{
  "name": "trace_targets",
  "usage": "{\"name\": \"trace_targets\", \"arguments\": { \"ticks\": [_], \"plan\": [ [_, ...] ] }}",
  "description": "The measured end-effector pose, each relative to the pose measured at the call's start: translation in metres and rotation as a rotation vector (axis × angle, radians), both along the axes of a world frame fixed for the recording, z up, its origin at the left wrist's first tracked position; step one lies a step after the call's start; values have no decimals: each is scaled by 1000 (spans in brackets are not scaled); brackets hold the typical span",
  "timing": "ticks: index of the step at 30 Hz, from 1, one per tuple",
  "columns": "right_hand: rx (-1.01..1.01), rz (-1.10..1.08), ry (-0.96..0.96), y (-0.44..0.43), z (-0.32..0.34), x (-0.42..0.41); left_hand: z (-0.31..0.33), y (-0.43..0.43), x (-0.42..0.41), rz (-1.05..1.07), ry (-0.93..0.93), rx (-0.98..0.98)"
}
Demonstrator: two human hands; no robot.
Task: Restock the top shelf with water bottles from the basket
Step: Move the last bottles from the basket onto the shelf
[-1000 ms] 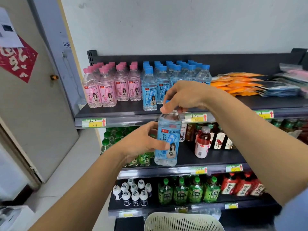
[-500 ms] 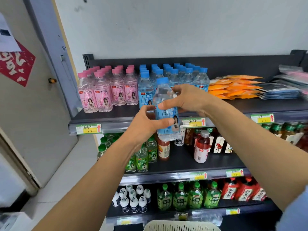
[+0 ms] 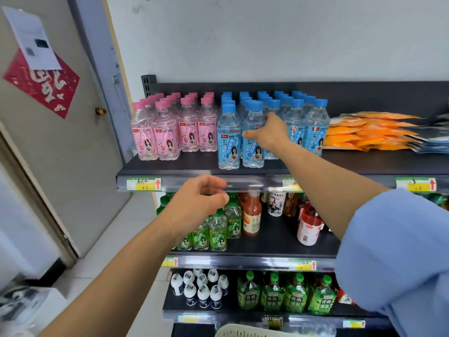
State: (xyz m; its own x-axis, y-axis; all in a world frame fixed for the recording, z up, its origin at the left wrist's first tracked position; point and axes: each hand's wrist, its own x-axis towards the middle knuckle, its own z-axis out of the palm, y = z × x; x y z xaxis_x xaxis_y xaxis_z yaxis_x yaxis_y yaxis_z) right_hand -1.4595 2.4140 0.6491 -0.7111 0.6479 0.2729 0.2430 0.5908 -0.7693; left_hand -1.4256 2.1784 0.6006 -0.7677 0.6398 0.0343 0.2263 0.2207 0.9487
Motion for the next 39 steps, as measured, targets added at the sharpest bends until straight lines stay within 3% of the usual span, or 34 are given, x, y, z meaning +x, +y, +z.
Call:
{"name": "trace_targets", "arguments": {
  "ticks": [14, 22, 25, 30, 39],
  "plan": [
    [-57, 53, -20, 2, -7, 2, -6, -4, 15, -35, -4, -53],
    [25, 26, 143, -26, -6, 51, -7, 2, 28, -68, 35, -56],
    [117, 164, 40, -43, -17, 82, -11, 3, 36, -83, 99, -88],
    [310, 314, -290, -60, -51, 139, -26, 7, 52, -104, 222, -215],
    [369, 134, -516, -98, -93, 248, -54, 3, 102, -350, 319, -266]
  ]
}}
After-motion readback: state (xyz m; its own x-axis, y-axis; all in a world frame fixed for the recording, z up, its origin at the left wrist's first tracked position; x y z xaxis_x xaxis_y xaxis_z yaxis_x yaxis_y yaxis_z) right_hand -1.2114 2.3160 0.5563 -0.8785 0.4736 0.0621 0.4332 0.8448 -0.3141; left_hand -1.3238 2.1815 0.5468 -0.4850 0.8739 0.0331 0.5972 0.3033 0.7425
